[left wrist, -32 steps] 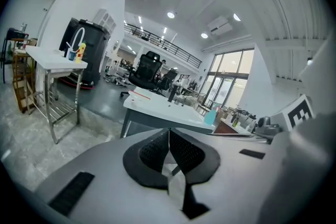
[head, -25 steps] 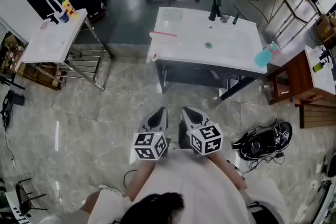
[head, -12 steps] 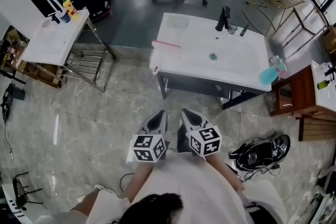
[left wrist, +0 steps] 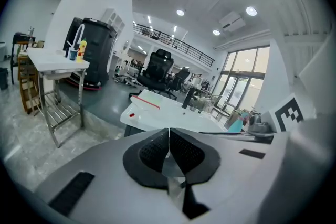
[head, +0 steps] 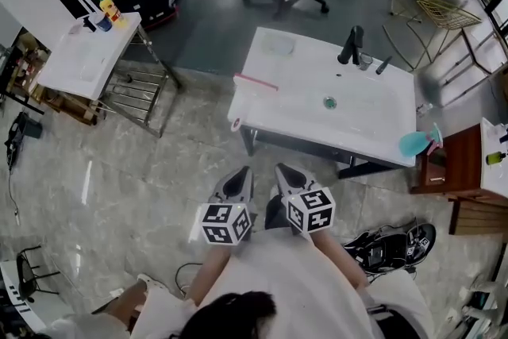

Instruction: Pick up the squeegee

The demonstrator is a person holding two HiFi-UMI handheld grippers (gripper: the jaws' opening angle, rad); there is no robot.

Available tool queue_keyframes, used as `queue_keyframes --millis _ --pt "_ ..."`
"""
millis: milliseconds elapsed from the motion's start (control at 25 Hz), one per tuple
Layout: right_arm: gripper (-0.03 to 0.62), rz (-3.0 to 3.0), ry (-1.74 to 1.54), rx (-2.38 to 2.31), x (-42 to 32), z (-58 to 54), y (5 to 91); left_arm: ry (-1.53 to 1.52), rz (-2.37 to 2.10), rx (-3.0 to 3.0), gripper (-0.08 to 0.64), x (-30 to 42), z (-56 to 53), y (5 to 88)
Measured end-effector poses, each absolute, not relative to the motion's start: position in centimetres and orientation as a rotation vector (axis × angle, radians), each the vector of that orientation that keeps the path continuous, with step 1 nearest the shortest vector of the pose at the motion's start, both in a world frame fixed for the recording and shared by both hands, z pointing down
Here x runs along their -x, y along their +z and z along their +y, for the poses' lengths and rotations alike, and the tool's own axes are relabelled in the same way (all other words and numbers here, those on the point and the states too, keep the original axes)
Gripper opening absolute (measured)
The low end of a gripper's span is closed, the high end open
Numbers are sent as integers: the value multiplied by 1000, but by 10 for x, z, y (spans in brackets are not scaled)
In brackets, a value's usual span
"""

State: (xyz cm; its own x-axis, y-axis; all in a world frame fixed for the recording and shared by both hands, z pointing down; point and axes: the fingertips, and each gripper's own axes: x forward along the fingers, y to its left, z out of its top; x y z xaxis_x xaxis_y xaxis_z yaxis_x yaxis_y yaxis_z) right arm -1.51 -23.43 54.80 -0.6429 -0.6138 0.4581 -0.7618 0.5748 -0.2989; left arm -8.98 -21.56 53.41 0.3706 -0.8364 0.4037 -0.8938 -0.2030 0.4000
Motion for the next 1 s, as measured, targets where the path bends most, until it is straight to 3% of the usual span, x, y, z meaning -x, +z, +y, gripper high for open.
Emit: queue_keyframes --millis 1000 --pt "29 -2528 735 -857 -2 -342 562 137 -1567 -1978 26 51 -325 546"
